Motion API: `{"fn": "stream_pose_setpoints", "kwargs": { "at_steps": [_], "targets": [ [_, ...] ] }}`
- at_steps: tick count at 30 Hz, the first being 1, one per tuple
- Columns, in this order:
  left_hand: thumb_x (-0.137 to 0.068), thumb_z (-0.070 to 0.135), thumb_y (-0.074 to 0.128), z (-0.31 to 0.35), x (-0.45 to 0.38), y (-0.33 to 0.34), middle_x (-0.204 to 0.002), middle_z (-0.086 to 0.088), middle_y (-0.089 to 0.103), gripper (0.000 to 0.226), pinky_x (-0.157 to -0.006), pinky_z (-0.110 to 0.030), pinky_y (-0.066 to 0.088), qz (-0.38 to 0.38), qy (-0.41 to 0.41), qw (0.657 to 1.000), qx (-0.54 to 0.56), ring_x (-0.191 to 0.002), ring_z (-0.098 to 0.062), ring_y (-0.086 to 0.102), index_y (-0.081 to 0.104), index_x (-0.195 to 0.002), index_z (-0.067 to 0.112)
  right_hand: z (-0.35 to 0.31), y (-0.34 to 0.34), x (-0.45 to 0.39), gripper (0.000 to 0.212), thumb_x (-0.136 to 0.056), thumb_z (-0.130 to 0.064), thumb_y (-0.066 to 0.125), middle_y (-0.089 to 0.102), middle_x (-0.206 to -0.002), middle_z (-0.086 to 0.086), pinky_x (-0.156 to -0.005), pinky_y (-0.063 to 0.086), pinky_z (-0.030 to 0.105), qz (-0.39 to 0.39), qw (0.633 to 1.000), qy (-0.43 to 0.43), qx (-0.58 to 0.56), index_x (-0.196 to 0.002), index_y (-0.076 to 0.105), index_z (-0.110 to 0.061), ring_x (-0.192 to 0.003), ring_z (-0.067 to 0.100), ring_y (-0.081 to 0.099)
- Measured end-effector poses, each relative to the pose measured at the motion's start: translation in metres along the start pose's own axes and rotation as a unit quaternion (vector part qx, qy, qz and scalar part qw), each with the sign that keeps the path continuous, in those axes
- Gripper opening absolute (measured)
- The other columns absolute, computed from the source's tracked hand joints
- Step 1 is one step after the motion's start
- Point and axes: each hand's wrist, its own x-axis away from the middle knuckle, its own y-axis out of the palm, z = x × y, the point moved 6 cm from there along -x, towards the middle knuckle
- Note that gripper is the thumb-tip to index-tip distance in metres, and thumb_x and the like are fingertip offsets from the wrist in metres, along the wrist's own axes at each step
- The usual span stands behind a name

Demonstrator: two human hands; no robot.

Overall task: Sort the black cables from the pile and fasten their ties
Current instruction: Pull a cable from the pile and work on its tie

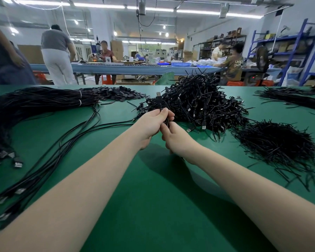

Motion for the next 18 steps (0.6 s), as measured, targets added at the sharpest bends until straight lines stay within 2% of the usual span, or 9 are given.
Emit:
{"fn": "stream_pose_setpoints", "kwargs": {
  "at_steps": [4,5,7,9,11,13,14,16,18],
  "targets": [
    [-0.101,0.033,0.045,-0.004,0.002,0.001,-0.090,0.000,0.066,0.032,-0.083,-0.033,0.046,-0.017,0.007,0.996,-0.087,-0.074,-0.015,0.051,0.071,-0.086,0.022,0.010,-0.007,-0.002,0.031,-0.103,-0.034,0.028,0.050,-0.084,0.006,-0.071,0.038,0.034,0.030,0.981,-0.018,0.193,-0.082,0.038,-0.014,-0.079,0.030,0.053],
    [-0.099,0.034,0.049,-0.001,0.004,0.000,-0.085,0.001,0.067,0.031,-0.084,-0.033,0.048,-0.002,0.040,0.988,-0.150,-0.076,-0.017,0.056,0.073,-0.086,0.019,0.014,-0.011,-0.002,0.034,-0.103,-0.036,0.027,0.054,-0.088,0.010,-0.072,0.038,0.035,0.038,0.978,-0.004,0.203,-0.077,0.036,-0.016,-0.087,0.032,0.055],
    [-0.094,0.036,0.057,0.010,0.008,-0.014,-0.078,0.007,0.069,0.024,-0.079,-0.030,0.050,0.103,0.154,0.946,-0.264,-0.080,-0.017,0.063,0.072,-0.084,0.020,0.019,-0.021,-0.005,0.036,-0.103,-0.037,0.026,0.059,-0.102,0.016,-0.073,0.036,0.033,0.048,0.977,0.035,0.205,-0.076,0.037,-0.016,-0.093,0.033,0.054],
    [-0.093,0.028,0.059,0.023,0.018,-0.021,-0.100,0.005,0.069,0.015,-0.086,-0.033,0.048,0.177,0.269,0.885,-0.337,-0.096,-0.016,0.062,0.068,-0.103,0.021,0.022,-0.028,-0.008,0.033,-0.104,-0.035,0.026,0.059,-0.110,0.018,-0.072,0.033,0.030,0.014,0.972,0.059,0.226,-0.088,0.042,-0.011,-0.090,0.029,0.052],
    [-0.095,0.016,0.053,0.018,0.016,-0.006,-0.137,-0.001,0.052,0.038,-0.105,-0.038,0.038,0.107,0.323,0.783,-0.521,-0.128,-0.020,0.046,0.051,-0.133,0.020,0.018,-0.027,-0.009,0.031,-0.105,-0.031,0.026,0.059,-0.112,0.019,-0.071,0.032,0.028,-0.059,0.959,0.042,0.275,-0.096,0.045,-0.009,-0.090,0.028,0.051],
    [-0.097,0.019,0.042,0.002,0.017,0.009,-0.148,0.005,0.042,0.045,-0.110,-0.033,0.029,0.031,0.336,0.668,-0.663,-0.140,-0.016,0.033,0.041,-0.142,0.026,0.012,-0.023,-0.003,0.032,-0.106,-0.024,0.025,0.059,-0.105,0.019,-0.069,0.032,0.030,-0.131,0.942,0.009,0.309,-0.102,0.051,-0.004,-0.090,0.028,0.051],
    [-0.096,0.022,0.038,-0.001,0.022,0.013,-0.141,0.007,0.050,0.042,-0.107,-0.031,0.032,0.025,0.353,0.637,-0.684,-0.135,-0.015,0.041,0.048,-0.136,0.026,0.010,-0.025,0.001,0.033,-0.106,-0.022,0.024,0.057,-0.094,0.015,-0.066,0.031,0.031,-0.163,0.931,-0.004,0.327,-0.099,0.051,-0.005,-0.083,0.027,0.049],
    [-0.090,0.028,0.034,-0.002,0.032,0.023,-0.105,0.006,0.067,0.037,-0.091,-0.030,0.046,0.022,0.403,0.598,-0.693,-0.104,-0.016,0.064,0.063,-0.112,0.024,0.009,-0.034,0.011,0.032,-0.106,-0.021,0.024,0.045,-0.073,0.003,-0.056,0.032,0.027,-0.214,0.912,-0.022,0.350,-0.083,0.045,-0.012,-0.065,0.019,0.041],
    [-0.089,0.027,0.036,-0.001,0.039,0.037,-0.078,0.004,0.063,0.029,-0.070,-0.029,0.048,0.025,0.444,0.538,-0.716,-0.071,-0.018,0.063,0.064,-0.091,0.020,0.010,-0.043,0.019,0.025,-0.104,-0.017,0.026,0.040,-0.074,0.003,-0.062,0.034,0.031,-0.239,0.877,-0.049,0.413,-0.087,0.043,-0.011,-0.061,0.016,0.037]
  ]
}}
